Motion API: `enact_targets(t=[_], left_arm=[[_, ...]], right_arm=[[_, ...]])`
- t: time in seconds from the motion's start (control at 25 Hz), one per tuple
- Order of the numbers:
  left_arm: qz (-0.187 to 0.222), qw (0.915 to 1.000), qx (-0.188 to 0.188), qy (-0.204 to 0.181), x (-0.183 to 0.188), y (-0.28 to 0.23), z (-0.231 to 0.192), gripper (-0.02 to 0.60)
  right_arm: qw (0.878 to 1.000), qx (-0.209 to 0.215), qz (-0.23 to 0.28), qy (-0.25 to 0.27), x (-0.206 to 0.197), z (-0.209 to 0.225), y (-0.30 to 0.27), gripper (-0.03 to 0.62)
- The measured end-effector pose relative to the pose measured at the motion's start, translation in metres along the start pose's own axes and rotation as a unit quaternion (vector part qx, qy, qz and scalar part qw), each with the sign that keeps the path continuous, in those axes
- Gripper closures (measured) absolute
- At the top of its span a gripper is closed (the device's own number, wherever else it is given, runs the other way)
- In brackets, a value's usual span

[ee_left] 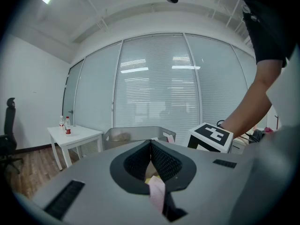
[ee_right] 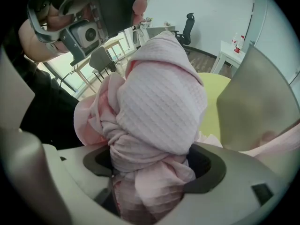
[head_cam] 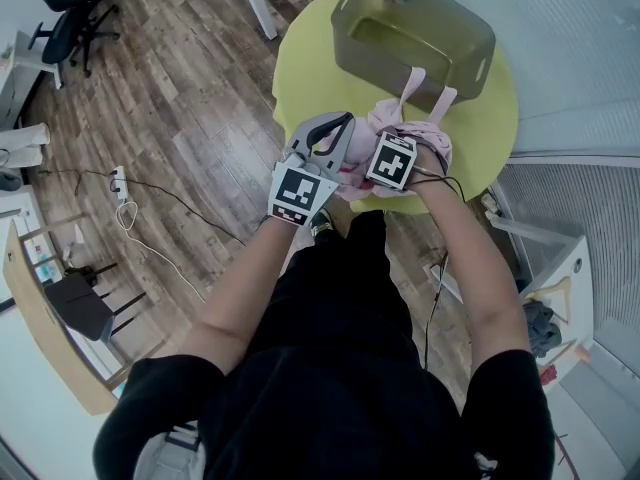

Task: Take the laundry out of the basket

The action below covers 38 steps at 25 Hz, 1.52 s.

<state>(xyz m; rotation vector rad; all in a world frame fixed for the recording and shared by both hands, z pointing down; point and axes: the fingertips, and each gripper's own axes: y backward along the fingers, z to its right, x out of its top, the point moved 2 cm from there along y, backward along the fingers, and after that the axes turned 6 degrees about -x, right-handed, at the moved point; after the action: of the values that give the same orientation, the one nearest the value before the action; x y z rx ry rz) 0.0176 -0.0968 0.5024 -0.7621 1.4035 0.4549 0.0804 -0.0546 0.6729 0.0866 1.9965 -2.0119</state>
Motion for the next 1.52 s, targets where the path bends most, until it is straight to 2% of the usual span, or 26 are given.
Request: enact_targets(t=[0.28,0.6,0.76,1.0,1.24,1.52], left_arm=[[-0.017,0.9998,-0.006,0.009,-0.024,-0.013,0.001,0.571],[-0.034,0.9992,-0.008,0.021,-0.052,-0.024,0.003,0.571],[-0.042,0.9987,-0.009,0.026,-0.063,-0.029,0.003,0.571],[-0.054,0.9979,-0.003,0.034,-0.077,-0.030,-0.002,0.571],[-0.060,0.9973,0.007,0.042,-0.081,-0.022,-0.007,0.571],[-0.054,0.9976,0.011,0.041,-0.073,-0.015,-0.010,0.571]], right_arm=[[1.000,0.017,-0.008,-0.002,-0.011,-0.012,-0.034,0.161],[0.998,-0.010,0.022,-0.050,-0.017,0.005,-0.055,0.161],[0.998,-0.015,0.017,-0.062,-0.022,0.015,-0.063,0.160],[0.998,-0.047,0.009,-0.040,-0.022,0.020,-0.082,0.160],[0.999,-0.045,-0.010,-0.024,-0.021,0.017,-0.095,0.160],[0.998,-0.055,0.008,-0.026,-0.016,0.020,-0.071,0.158]])
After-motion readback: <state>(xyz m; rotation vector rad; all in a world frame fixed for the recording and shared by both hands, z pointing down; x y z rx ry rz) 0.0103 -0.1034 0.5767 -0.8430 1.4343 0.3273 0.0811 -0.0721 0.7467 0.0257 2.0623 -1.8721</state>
